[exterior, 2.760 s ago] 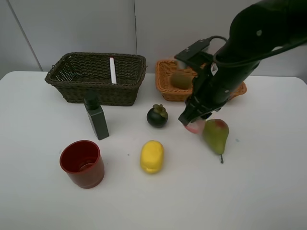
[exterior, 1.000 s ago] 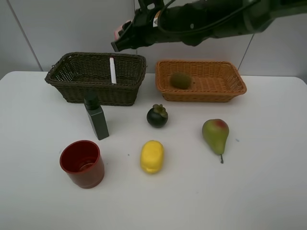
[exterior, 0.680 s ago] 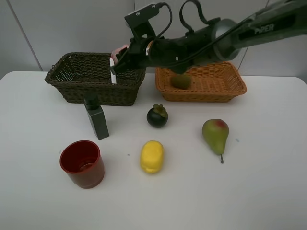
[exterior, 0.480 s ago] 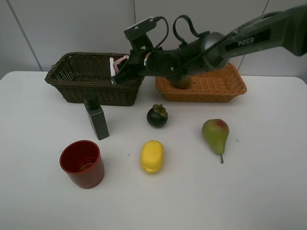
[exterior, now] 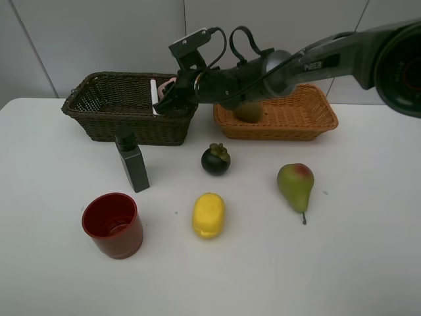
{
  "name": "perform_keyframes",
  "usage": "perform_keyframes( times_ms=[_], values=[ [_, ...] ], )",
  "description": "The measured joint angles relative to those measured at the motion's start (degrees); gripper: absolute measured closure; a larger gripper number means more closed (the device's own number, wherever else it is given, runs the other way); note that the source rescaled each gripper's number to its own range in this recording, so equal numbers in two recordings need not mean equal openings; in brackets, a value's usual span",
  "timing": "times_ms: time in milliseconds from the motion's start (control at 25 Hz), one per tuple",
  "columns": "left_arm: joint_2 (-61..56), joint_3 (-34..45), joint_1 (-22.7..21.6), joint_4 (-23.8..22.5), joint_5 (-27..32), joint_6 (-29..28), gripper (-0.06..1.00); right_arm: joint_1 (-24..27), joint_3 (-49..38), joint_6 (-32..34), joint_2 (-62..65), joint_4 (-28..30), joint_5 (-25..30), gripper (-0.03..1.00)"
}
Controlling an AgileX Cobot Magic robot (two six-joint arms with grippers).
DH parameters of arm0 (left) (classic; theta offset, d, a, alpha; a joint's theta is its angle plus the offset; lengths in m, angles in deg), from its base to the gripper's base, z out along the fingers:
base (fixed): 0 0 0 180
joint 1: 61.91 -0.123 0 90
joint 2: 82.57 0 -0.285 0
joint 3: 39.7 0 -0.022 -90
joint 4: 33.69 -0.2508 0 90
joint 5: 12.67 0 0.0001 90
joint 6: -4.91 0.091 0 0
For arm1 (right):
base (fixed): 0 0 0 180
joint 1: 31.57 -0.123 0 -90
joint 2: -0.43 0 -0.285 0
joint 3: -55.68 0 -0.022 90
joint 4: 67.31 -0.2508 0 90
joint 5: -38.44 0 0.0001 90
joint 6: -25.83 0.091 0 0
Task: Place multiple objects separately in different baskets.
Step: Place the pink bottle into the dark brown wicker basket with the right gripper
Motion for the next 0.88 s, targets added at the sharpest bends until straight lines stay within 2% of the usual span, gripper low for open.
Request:
perform_keyframes(
  times_ms=[200, 520, 760, 800, 880],
  values=[
    [0.0, 0.0, 0.0, 0.0, 0.0, 0.0, 0.01, 0.0, 0.6, 0.1, -1.2, 0.0, 2.2, 0.75],
    [0.0, 0.0, 0.0, 0.0, 0.0, 0.0, 0.01, 0.0, 0.8, 0.2, -1.3, 0.0, 2.5, 0.75],
    [0.0, 0.0, 0.0, 0.0, 0.0, 0.0, 0.01, 0.0, 0.8, 3.3, -1.2, -0.4, 2.5, 0.73],
    [0.0, 0.0, 0.0, 0.0, 0.0, 0.0, 0.01, 0.0, 0.8, 3.8, -1.1, -0.7, 2.5, 0.67],
    [0.0, 0.0, 0.0, 0.0, 0.0, 0.0, 0.01, 0.0, 0.9, 4.3, -1.0, -0.9, 2.3, 0.43]
  ],
)
